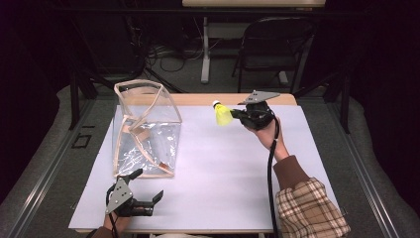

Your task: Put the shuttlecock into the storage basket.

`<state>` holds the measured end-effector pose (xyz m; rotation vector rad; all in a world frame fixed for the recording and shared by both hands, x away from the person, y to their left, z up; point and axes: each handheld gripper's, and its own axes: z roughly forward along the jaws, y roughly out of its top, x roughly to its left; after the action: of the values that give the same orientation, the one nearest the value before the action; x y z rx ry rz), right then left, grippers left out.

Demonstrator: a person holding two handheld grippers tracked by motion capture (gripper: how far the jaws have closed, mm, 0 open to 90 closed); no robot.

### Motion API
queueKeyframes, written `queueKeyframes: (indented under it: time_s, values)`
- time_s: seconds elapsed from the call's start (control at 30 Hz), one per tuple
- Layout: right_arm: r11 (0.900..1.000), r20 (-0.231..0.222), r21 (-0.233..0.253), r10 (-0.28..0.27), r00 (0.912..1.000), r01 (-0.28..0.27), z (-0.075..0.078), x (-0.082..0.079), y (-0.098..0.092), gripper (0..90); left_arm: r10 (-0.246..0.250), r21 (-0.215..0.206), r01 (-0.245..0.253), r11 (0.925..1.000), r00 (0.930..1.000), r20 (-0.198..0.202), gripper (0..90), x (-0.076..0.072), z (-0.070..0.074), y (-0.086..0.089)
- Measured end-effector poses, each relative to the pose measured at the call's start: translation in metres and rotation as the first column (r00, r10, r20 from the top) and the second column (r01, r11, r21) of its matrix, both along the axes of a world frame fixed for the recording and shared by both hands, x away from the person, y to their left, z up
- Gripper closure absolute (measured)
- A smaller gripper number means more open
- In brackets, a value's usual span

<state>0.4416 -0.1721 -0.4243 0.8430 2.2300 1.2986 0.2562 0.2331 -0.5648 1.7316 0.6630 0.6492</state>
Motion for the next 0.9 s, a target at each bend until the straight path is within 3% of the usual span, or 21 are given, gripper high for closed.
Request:
queueKeyframes:
  time_s: [0.9]
  values:
    - [1.000,0.003,0.023,0.017,0.9999,-0.017,0.011,0.012,0.021,90.0,-0.001,-0.002,0.001,1.0000,1.0000,0.001,0.1,0.000,0.000,0.000]
